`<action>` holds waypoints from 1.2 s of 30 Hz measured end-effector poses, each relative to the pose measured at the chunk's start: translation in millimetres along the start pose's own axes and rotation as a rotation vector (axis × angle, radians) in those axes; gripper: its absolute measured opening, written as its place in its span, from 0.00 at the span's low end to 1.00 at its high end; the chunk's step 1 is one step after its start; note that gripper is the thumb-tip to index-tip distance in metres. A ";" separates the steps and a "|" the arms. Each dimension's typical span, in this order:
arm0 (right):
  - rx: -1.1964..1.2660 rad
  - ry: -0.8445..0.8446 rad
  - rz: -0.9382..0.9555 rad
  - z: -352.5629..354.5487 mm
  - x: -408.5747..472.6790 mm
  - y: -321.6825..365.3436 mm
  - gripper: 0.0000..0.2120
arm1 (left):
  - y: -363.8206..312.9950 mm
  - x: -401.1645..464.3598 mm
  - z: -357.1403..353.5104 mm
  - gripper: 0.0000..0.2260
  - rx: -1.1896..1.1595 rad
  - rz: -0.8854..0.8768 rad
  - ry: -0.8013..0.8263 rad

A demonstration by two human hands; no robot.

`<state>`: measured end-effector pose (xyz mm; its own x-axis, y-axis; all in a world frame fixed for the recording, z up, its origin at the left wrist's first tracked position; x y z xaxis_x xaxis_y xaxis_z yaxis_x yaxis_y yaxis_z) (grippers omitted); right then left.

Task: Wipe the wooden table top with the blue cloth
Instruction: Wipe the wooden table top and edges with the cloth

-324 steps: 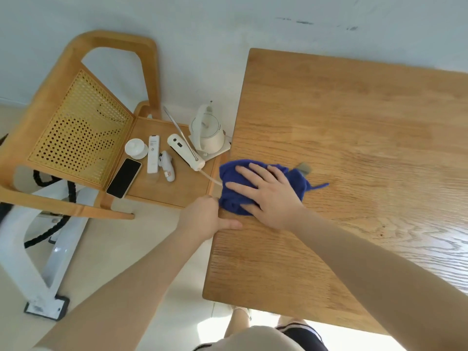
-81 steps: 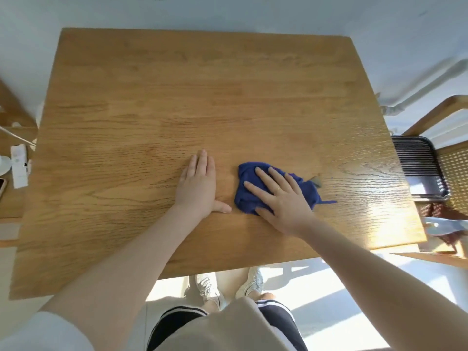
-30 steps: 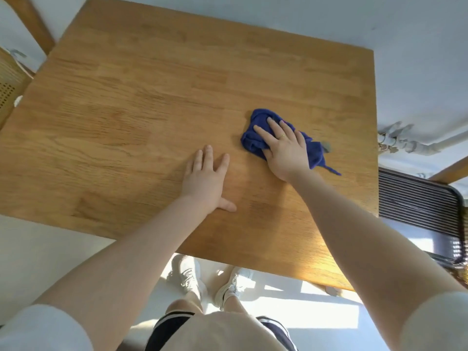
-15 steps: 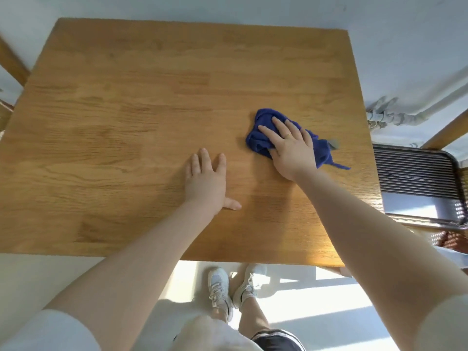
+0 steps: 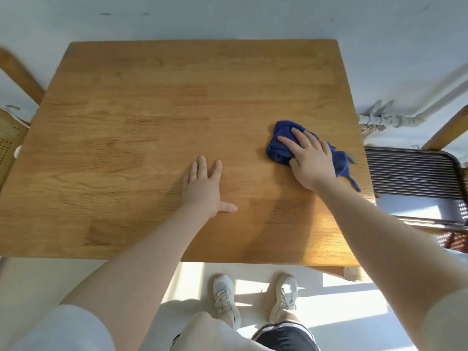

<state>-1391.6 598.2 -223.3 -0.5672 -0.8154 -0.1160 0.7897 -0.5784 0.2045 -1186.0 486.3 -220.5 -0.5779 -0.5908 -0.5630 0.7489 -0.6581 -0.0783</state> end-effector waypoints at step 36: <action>-0.069 0.063 0.217 11.0 -54.0 -88.8 0.29 | -140.0 -10.2 -16.5 0.55 0.049 -0.072 -0.056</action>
<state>-1433.6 693.8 -224.5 -0.3689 -0.9193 -0.1372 0.9067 -0.3884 0.1643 -1279.6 592.1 -217.4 -0.6483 -0.5653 -0.5100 0.6887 -0.7210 -0.0763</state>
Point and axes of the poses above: each hand's wrist, its own x-axis towards the middle knuckle, its own z-axis out of the back of the hand, y = z × x, the point moved 8 cm from there along x, towards the middle knuckle, and after that the axes turned 1 degree about z, right-handed, at the moved point
